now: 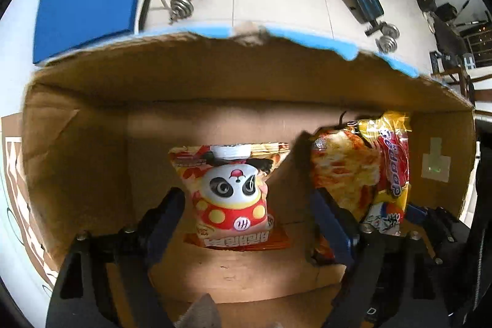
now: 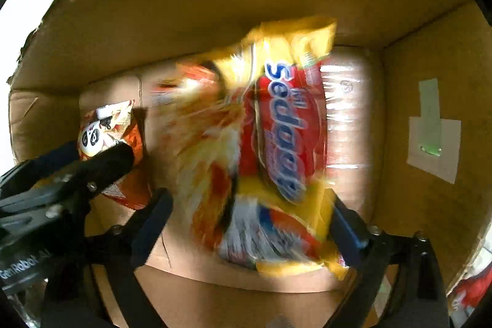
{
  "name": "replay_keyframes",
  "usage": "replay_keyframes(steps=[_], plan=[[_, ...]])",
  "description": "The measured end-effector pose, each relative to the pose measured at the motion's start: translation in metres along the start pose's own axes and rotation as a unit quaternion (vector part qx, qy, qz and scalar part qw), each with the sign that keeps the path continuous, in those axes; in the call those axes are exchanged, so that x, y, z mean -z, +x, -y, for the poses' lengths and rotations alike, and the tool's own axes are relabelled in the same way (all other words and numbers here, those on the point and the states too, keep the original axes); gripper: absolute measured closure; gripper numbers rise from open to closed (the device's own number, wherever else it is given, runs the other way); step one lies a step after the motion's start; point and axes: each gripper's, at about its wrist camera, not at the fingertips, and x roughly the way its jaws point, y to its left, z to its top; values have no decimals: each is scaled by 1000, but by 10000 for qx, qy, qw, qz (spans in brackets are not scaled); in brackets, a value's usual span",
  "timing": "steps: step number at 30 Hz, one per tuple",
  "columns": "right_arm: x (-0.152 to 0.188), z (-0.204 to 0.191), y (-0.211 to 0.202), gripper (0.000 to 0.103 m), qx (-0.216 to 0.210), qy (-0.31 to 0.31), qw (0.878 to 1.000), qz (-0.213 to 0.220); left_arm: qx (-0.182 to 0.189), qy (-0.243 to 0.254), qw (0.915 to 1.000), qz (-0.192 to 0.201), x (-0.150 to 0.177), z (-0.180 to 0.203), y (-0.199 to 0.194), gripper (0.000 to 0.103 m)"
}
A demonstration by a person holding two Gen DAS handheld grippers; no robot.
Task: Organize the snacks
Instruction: 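Carry both packs into the cardboard box and open both tools to release them, then grasp the clear candy bag with the right tool while the left tool grasps the red packet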
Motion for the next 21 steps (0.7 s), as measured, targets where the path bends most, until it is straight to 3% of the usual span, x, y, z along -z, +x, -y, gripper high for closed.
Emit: replay_keyframes(steps=[11, 21], plan=[[28, 7, -22, 4, 295, -303, 9979, 498, -179, 2, 9984, 534, 36, -9, -37, 14], [108, 13, -58, 4, 452, -333, 9875, 1472, -416, 50, 9874, 1527, 112, -13, -92, 14]])
